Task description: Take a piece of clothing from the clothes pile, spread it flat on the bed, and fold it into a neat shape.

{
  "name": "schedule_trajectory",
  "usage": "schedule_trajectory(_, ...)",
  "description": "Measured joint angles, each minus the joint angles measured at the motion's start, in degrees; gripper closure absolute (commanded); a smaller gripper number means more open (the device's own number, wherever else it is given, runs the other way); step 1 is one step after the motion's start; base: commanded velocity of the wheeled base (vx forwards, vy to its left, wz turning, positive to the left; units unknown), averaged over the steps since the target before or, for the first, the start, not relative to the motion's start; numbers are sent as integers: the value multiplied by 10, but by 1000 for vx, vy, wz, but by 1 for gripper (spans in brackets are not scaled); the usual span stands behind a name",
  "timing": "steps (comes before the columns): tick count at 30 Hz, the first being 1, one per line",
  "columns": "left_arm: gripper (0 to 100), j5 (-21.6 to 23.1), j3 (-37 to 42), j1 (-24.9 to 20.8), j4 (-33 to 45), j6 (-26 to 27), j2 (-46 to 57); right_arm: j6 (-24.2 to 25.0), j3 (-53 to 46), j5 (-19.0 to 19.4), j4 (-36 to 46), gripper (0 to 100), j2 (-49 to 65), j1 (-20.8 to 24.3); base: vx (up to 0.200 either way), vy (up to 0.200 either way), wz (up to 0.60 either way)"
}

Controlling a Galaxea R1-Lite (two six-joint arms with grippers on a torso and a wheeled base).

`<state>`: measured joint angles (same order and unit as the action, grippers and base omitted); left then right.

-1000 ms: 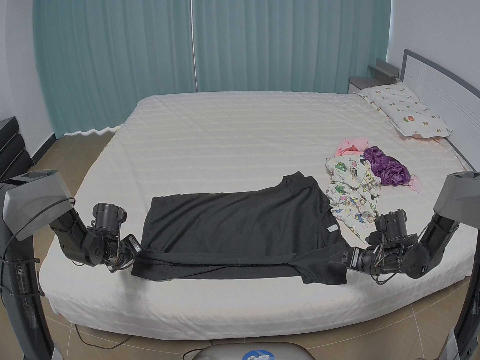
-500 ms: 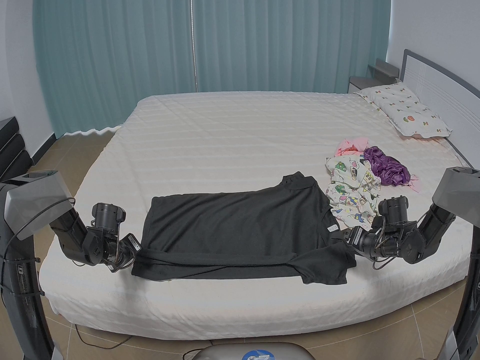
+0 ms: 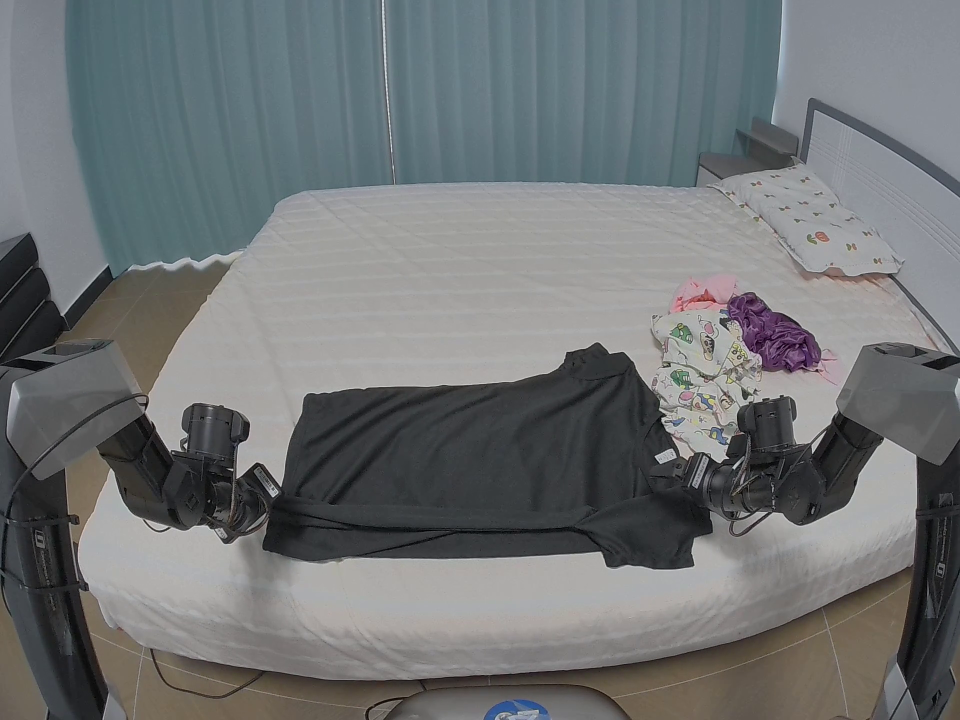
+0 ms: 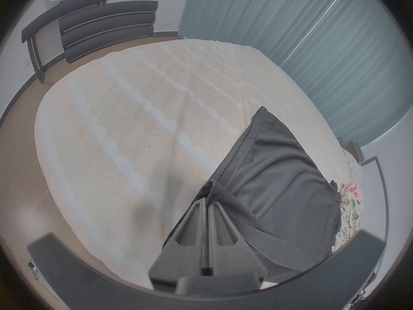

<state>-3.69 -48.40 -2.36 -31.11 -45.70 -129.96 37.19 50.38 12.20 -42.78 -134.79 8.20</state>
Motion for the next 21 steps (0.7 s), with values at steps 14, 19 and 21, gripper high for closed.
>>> schedule_trajectory(14, 100, 0, 0, 0, 0, -2, 1, 2, 17, 1, -1, 100, -20, 0, 0, 0, 0)
schedule_trajectory(19, 100, 0, 0, 0, 0, -7, 1, 2, 20, 1, -1, 100, -23, -3, 0, 0, 0)
schedule_trajectory(21, 100, 0, 0, 0, 0, -7, 1, 2, 21, 1, -1, 100, -24, -4, 0, 0, 0)
